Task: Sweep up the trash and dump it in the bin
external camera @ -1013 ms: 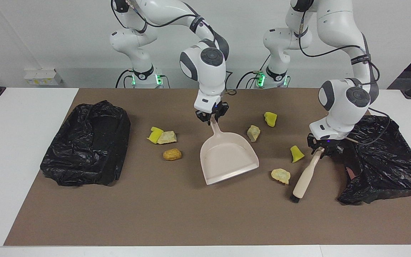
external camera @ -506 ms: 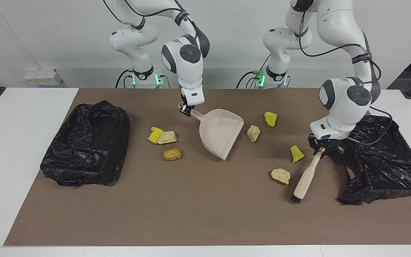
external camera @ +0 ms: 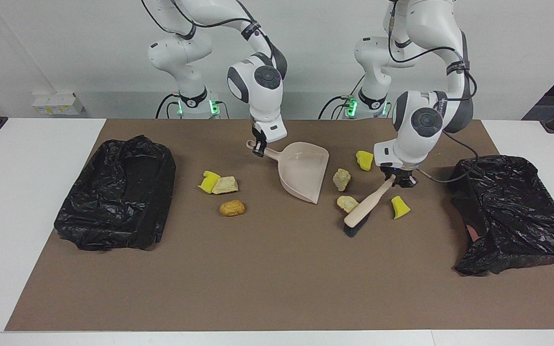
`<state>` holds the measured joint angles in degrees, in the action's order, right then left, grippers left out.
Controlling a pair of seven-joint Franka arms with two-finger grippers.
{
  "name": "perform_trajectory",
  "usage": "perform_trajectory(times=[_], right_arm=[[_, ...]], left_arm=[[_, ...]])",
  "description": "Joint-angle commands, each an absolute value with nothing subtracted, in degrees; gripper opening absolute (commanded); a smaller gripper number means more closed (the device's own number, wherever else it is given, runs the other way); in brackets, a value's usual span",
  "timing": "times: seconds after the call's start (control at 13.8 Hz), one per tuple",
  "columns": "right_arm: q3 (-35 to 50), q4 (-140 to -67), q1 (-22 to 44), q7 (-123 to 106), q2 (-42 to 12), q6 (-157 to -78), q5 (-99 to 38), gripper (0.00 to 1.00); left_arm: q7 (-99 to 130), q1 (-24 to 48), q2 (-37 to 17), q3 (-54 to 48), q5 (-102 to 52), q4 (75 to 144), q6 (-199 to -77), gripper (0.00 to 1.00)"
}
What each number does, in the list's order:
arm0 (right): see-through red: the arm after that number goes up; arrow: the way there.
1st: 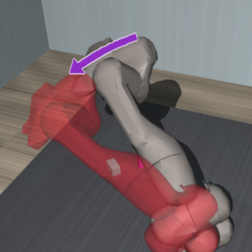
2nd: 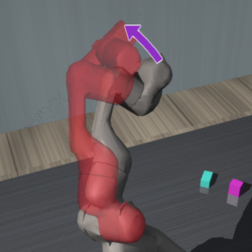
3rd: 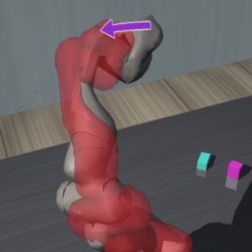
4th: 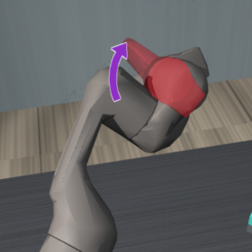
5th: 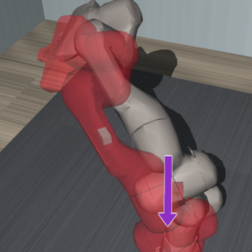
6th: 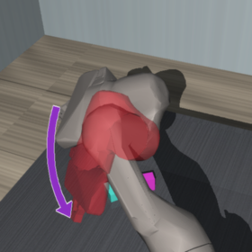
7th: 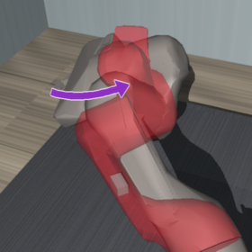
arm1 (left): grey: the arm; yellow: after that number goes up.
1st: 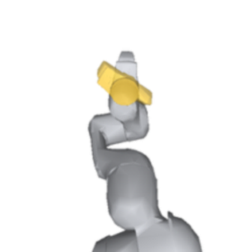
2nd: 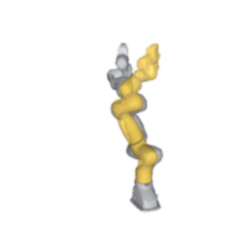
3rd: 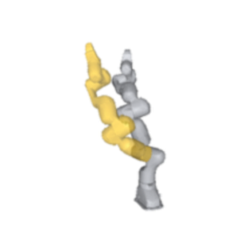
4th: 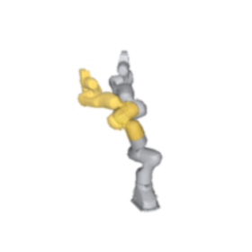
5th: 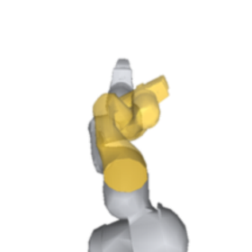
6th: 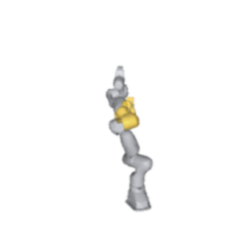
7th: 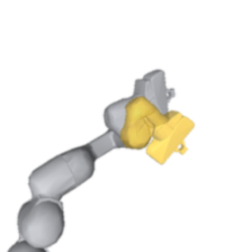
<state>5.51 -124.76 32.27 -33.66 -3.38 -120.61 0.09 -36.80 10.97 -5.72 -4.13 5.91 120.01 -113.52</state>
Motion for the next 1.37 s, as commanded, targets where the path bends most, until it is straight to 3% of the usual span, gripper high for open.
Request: perform_trajectory(times=[0.0, 0.14, 0.36, 0.65, 0.8, 1.3], right_arm=[[5.5, -125.4, 32.3, -33.2, -3.3, -122.0, 1.0, 0.0], [5.4, -125.4, 32.3, -33.2, -3.4, -122.0, 1.0, 0.0], [5.5, -125.5, 32.2, -33.2, -3.4, -122.0, 1.0, 0.0], [5.5, -125.6, 32.2, -33.4, -3.4, -121.8, 1.0, 0.0], [5.5, -125.6, 32.1, -33.7, -3.4, -121.8, 1.0, 0.0], [5.5, -125.5, 31.9, -34.5, -3.7, -122.1, 1.0, 0.0]], left_arm=[[-35.1, 11.8, 2.3, -6.2, 6.5, 129.8, -112.3, 0.0], [-24.2, 14.1, 6.1, -9.5, 6.0, 134.6, -112.3, 0.0], [-12.9, 18.3, 7.8, -11.5, 0.5, 136.1, -112.6, 0.0], [-6.6, 18.4, 12.2, -15.1, -5.2, 135.2, -110.7, 0.0], [-5.9, 17.6, 13.9, -14.3, -7.7, 131.6, -107.0, 0.0], [4.7, 14.1, 13.0, -4.6, -7.2, 127.5, -105.5, 0.0]])
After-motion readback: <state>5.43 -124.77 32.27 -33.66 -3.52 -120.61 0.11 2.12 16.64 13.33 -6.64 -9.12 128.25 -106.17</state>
